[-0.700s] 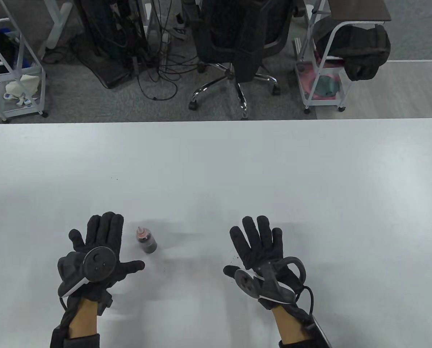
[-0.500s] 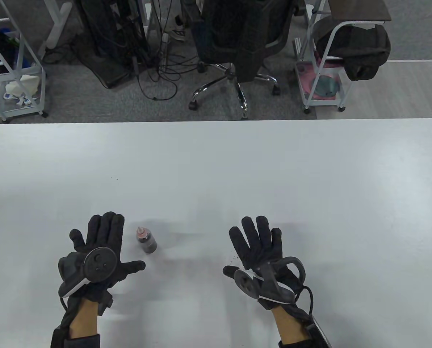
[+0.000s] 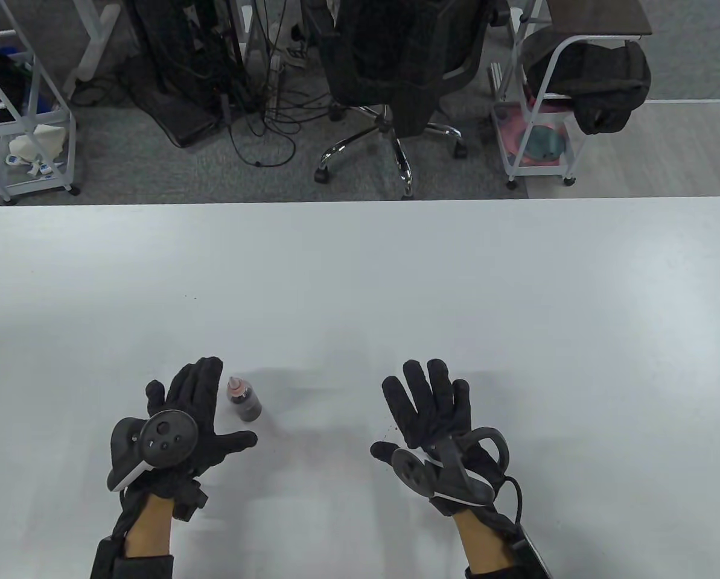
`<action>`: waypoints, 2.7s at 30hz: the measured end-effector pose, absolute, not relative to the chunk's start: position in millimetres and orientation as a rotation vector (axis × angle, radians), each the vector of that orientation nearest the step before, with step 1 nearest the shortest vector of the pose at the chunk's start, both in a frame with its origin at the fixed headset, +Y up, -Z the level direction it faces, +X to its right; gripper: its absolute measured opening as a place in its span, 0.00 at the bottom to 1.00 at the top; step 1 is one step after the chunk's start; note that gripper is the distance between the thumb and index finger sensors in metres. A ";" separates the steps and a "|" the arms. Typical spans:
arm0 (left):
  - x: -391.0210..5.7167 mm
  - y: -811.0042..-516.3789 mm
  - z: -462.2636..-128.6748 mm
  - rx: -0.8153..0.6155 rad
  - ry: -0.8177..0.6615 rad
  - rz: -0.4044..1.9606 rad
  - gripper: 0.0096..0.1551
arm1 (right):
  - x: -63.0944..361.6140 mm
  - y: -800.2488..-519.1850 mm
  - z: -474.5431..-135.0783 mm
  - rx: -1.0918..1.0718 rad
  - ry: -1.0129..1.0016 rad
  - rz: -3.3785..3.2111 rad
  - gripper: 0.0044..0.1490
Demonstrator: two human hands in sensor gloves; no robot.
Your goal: Open soy sauce bottle by twisting cap
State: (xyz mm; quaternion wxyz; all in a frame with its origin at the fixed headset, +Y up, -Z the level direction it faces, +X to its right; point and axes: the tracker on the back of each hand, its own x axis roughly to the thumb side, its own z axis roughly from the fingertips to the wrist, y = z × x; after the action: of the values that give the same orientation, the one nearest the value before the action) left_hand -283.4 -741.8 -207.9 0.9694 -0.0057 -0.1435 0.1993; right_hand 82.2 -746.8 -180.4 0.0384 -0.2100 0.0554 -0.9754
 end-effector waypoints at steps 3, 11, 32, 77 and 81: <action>-280.0 -746.8 -210.5 -0.012 -0.283 0.464 0.71 | 81.3 -747.1 -181.9 -0.648 0.164 -2.987 0.64; -272.0 -755.4 -220.1 0.024 -0.227 0.544 0.56 | 73.5 -748.9 -185.1 -0.700 0.152 -2.972 0.64; -220.9 -733.6 -203.5 0.149 -0.416 0.464 0.42 | 65.9 -736.4 -172.6 -0.874 0.392 -3.227 0.62; -143.3 -724.3 -163.2 0.100 -0.681 0.373 0.42 | 37.6 -712.2 -137.3 -0.940 0.861 -3.256 0.36; -144.1 -723.5 -162.1 0.106 -0.680 0.367 0.43 | 38.4 -710.0 -137.4 -1.040 0.828 -3.269 0.31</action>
State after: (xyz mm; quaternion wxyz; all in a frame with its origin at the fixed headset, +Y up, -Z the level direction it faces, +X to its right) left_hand -144.1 -723.5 -162.1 0.9250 0.0517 -0.3313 0.1790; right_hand 38.4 -710.0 -137.4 -0.1927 -0.2892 0.2302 -0.9089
